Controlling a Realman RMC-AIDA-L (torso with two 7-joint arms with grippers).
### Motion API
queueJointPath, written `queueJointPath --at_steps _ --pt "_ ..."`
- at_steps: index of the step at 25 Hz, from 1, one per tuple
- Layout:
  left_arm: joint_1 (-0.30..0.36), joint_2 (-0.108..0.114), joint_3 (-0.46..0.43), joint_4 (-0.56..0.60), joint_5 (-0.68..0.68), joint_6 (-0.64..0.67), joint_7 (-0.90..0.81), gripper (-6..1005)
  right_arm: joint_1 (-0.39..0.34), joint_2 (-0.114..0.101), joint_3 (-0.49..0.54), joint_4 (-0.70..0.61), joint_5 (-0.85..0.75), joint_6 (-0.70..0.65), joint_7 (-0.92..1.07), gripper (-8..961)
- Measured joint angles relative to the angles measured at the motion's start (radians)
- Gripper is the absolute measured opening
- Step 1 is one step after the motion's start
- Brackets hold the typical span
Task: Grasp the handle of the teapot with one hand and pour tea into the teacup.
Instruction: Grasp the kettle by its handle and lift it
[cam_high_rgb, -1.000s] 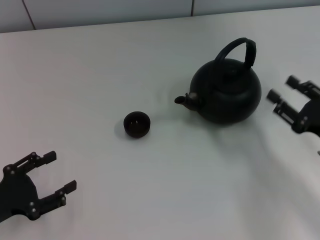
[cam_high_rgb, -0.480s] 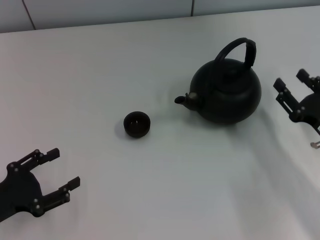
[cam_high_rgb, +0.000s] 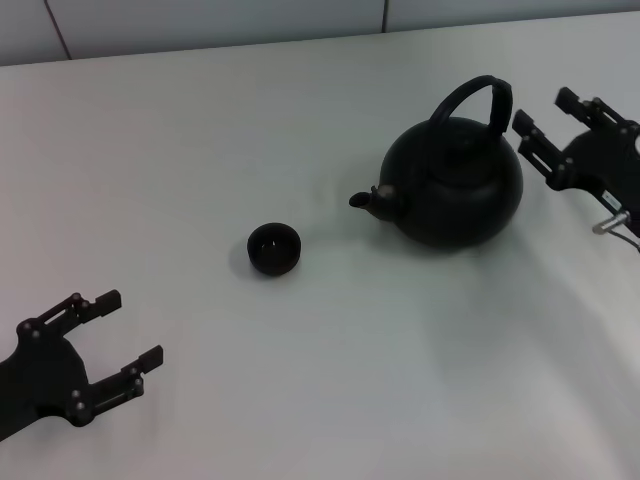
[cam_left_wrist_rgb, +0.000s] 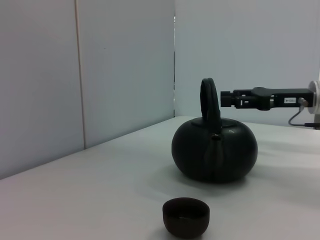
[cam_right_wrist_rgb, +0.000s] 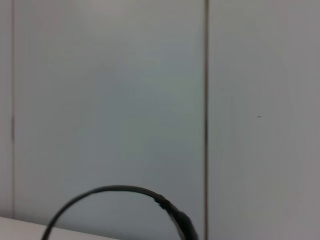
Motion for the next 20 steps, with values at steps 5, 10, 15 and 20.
queueJointPath --at_steps 5,10,15,20 --pt "0.003 0.000 -0.002 -0.003 -0.011 -0.002 0.000 793 0.031 0.000 -0.052 -0.035 -0.010 0.047 0.067 604" --pt "0.008 0.001 -0.002 -0.012 -0.024 -0.002 0.000 793 0.059 0.000 -0.064 -0.036 -0.011 0.079 0.074 602" --pt "0.010 0.000 -0.002 -0.013 -0.027 0.004 0.001 793 0.078 -0.001 -0.089 -0.036 -0.013 0.108 0.078 601" --pt "0.014 0.000 -0.002 -0.013 -0.034 0.007 0.001 793 0.077 -0.001 -0.095 -0.035 -0.013 0.111 0.080 600"
